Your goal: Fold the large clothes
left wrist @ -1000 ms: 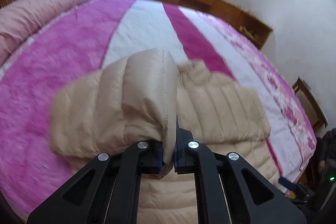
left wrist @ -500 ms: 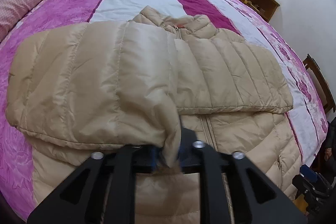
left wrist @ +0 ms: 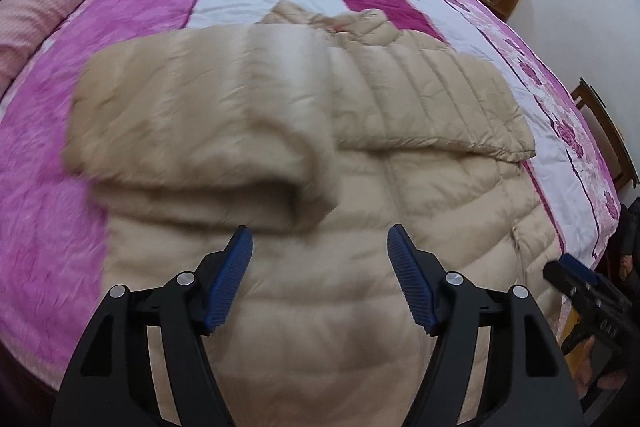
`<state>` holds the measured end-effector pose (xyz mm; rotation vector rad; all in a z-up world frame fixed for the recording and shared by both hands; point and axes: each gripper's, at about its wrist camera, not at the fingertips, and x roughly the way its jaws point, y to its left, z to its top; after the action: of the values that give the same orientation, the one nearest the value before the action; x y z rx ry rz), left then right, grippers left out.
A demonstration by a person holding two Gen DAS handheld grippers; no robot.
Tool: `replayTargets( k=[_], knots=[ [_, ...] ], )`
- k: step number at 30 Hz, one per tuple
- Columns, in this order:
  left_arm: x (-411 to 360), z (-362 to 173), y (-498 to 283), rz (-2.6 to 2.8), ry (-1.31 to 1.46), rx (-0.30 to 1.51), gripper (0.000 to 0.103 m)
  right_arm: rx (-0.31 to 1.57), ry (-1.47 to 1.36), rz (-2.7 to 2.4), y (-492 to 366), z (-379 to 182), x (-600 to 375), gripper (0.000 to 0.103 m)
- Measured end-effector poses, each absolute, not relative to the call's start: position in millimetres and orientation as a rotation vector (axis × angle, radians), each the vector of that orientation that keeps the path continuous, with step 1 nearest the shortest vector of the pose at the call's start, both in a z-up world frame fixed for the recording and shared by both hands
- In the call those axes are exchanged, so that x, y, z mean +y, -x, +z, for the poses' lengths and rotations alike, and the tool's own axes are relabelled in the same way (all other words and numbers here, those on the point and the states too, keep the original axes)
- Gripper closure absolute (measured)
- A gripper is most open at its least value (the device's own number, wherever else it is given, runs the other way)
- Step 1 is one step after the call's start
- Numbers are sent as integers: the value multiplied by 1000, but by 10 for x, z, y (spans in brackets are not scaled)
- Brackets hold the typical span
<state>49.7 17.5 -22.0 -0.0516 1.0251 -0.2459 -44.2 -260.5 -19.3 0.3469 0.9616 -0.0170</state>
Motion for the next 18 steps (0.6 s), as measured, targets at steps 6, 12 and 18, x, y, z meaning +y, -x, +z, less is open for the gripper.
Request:
replayTargets(
  k=[6,12,18],
  knots=[
    [638,-201,-390,-189,75,1042,28,952,-305,70,290,-60,-2262,29],
    [1045,-274,-383,-131,59,1069,28,944,-260,182,147,64,-1779,29],
    [1380,-348,-406,-86,65,1096,25,953,-183,289,-41,203,-1206,28]
  ],
)
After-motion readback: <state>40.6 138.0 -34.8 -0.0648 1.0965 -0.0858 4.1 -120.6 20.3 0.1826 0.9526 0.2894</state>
